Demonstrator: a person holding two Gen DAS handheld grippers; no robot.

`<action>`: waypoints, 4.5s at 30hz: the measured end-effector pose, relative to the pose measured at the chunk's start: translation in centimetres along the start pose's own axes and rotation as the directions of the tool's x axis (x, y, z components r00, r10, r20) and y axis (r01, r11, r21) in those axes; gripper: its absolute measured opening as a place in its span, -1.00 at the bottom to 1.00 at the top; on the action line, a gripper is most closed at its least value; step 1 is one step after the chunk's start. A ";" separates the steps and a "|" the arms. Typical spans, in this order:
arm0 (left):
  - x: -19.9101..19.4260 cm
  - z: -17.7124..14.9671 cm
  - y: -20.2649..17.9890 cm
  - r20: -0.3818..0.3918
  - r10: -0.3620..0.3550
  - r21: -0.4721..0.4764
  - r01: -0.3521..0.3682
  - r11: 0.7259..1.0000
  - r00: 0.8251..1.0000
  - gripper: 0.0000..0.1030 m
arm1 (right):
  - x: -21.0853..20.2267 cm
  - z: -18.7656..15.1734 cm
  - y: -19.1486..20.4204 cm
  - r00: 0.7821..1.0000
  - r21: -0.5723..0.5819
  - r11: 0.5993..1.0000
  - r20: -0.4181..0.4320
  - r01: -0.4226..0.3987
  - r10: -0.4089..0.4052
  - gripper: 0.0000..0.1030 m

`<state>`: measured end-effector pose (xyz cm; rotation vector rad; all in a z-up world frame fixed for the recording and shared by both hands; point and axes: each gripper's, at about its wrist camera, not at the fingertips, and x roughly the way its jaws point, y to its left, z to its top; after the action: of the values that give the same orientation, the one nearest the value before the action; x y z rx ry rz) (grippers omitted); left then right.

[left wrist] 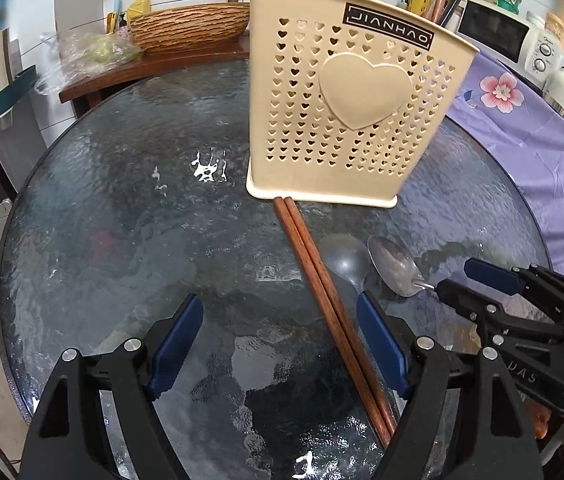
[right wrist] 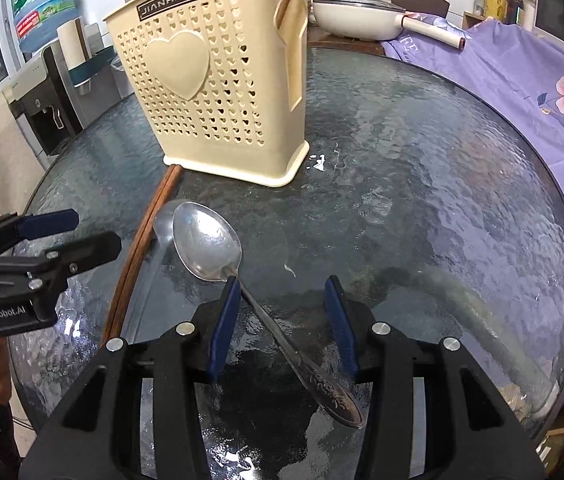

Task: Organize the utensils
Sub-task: 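Position the open right tool around the spoon handle while the left tool hovers over the chopsticks, then adjust the open left tool over the brown chopsticks while the right tool stays at the spoon, then close the right tool on the silver spoon handle while the left tool grasps a brown chopstick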

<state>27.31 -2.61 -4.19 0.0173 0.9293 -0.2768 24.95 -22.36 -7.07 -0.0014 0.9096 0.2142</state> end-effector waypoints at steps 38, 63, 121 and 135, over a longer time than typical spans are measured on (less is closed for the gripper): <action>1.2 -0.7 -1.1 -0.041 -0.002 0.065 0.005 0.998 0.999 0.12 | -0.4 -0.1 -0.3 1.000 -0.007 1.000 0.002 -0.011 0.011 -0.14; 1.1 -0.4 0.2 -0.064 -0.017 0.016 0.018 1.000 0.998 0.02 | -0.2 -0.3 1.1 1.000 -0.076 0.997 -0.015 -0.013 0.012 -0.13; 3.3 3.4 2.8 -0.129 -0.014 0.044 0.020 0.999 0.992 -0.63 | 4.6 5.0 6.3 0.974 -0.389 0.897 -0.170 -0.209 0.153 -0.09; 5.3 6.2 3.0 -0.178 -0.013 0.028 0.018 0.999 0.984 -0.78 | 5.9 6.5 7.8 0.964 -0.439 0.871 -0.234 -0.218 0.123 -0.09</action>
<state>35.94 -1.75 -5.01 0.0627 1.1033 -0.3069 32.04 -13.00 -6.99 -0.3941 1.0411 0.6049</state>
